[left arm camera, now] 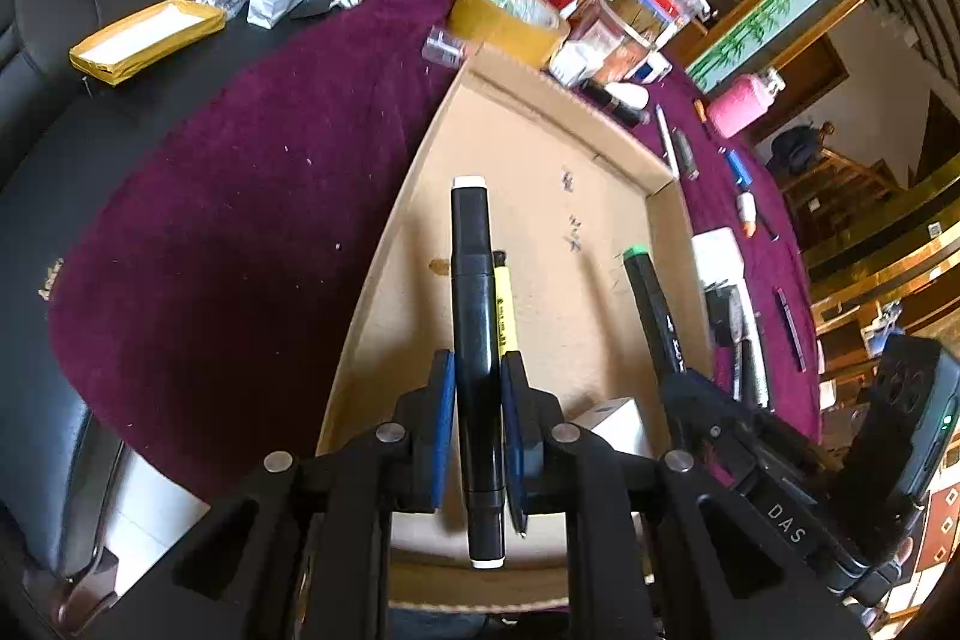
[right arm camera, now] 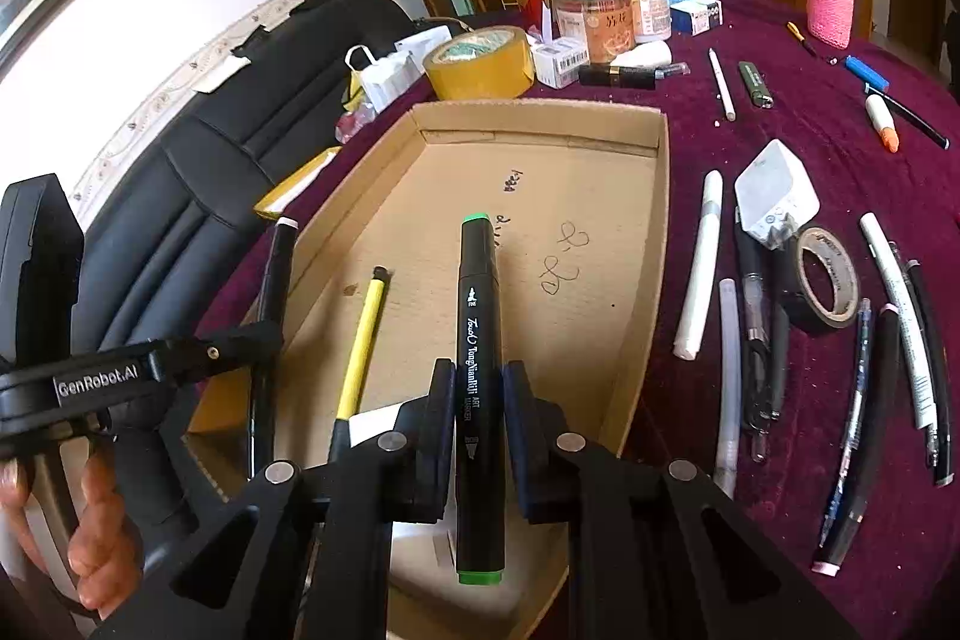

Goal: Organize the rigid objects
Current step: 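Lower both markers into the cardboard tray and open both tools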

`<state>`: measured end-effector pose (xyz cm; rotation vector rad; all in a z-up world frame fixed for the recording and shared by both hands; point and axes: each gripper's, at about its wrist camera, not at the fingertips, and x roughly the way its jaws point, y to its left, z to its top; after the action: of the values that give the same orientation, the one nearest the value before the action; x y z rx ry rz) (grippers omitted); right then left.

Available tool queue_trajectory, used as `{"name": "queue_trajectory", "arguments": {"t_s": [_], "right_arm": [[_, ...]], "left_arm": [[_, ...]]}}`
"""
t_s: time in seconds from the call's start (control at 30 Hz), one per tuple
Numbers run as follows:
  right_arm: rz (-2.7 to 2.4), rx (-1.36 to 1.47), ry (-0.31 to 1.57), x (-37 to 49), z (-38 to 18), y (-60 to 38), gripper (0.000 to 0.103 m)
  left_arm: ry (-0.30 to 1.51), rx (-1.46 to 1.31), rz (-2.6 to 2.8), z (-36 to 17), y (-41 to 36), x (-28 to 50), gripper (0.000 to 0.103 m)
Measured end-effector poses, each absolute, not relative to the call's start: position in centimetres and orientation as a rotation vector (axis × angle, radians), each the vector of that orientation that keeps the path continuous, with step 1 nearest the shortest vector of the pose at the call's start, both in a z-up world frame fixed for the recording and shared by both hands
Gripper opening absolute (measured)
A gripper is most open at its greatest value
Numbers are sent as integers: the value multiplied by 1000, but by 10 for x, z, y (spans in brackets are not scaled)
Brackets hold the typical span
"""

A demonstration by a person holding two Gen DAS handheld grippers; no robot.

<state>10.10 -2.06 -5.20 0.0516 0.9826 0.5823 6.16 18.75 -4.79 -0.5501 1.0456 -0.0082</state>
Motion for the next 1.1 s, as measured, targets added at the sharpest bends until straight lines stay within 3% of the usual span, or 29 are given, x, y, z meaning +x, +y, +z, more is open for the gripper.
{"name": "queue_trajectory", "arguments": {"t_s": [1.1], "right_arm": [[516, -45, 1017, 119, -75, -1, 18]], "left_arm": [[1082, -280, 100, -62, 153, 66, 15]]}}
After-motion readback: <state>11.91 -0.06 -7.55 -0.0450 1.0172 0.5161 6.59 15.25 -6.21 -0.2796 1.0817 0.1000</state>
